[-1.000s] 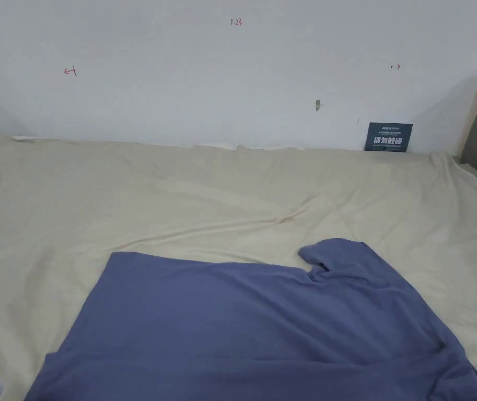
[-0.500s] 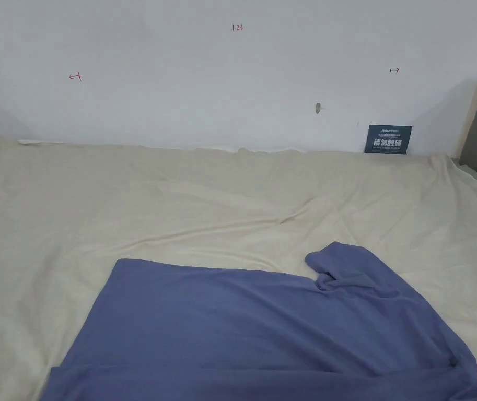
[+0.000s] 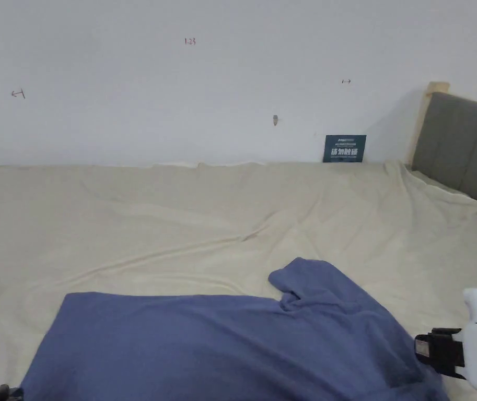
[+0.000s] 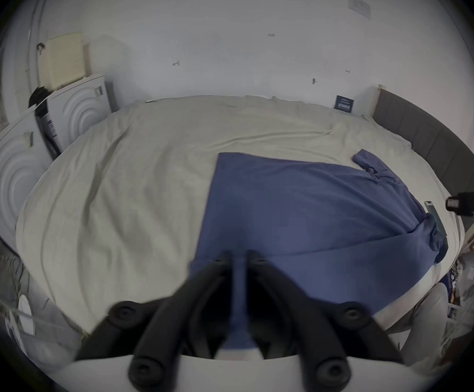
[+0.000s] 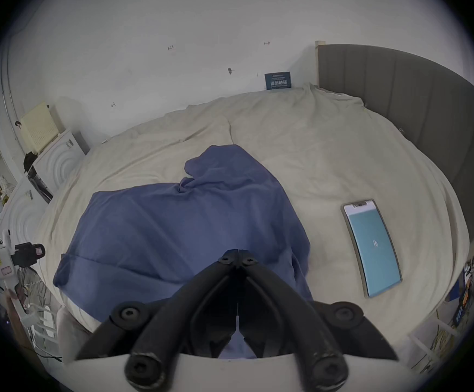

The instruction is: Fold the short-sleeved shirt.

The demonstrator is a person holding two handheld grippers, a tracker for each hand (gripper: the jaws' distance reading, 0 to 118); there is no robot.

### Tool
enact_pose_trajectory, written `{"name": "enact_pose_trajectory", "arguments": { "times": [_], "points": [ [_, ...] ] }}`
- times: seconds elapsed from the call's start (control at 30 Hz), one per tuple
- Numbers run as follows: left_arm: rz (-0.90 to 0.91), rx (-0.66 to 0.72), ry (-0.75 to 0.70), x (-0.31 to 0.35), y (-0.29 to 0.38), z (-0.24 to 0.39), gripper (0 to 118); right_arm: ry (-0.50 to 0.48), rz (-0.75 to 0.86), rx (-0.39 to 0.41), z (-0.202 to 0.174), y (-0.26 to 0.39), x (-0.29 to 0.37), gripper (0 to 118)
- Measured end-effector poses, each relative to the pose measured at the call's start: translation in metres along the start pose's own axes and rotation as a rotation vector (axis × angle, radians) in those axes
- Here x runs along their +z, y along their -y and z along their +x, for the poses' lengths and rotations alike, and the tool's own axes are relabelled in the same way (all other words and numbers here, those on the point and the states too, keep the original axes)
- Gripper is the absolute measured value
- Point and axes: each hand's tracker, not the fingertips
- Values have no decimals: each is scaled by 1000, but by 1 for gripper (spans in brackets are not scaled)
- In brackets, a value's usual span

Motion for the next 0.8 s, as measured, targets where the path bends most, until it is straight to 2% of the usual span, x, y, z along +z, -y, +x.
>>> {"name": "enact_pose_trajectory", "arguments": {
  "times": [0.17, 0.27, 0.3, 0.33, 0.37, 0.4, 0.43, 0.47, 0.57, 0.67, 0.73, 0.77, 0.8],
  "points": [
    [-14, -33, -16, -36, -33, 10, 0, 10, -62, -57, 14, -62, -61, 0],
    [-25, -18, -5, -57, -49, 11, 0, 63, -109, -35, 20, -98, -107, 0],
    [-28, -9, -7, -64, -55, 9, 0, 65, -133, -29, 23, -110, -126, 8],
    [-33, -11, -12, -71, -59, 9, 0, 55, -176, -33, 26, -120, -144, 34],
    [-36, -9, -18, -77, -61, 9, 0, 59, -205, -32, 27, -128, -160, 69],
    [-41, -1, -23, -83, -62, 8, 0, 70, -220, -27, 28, -135, -177, 89],
    [-46, 1, -23, -90, -63, 6, 0, 92, -249, 1, 27, -138, -197, 94],
    [-56, 6, -21, -95, -63, 5, 0, 110, -255, 29, 27, -141, -211, 94],
    [-91, 13, -24, -108, -61, 4, 0, 171, -324, 41, 29, -147, -251, 97],
    [-124, 0, -26, -116, -57, 2, 0, 166, -359, 26, 34, -141, -269, 92],
    [-137, 1, -41, -118, -54, 3, 0, 170, -351, 50, 31, -142, -264, 91],
    [-141, 6, -47, -119, -53, 1, 0, 167, -345, 54, 27, -140, -256, 86],
    [-142, 11, -50, -120, -52, 0, 0, 163, -335, 74, 25, -140, -252, 72]
  ]
}}
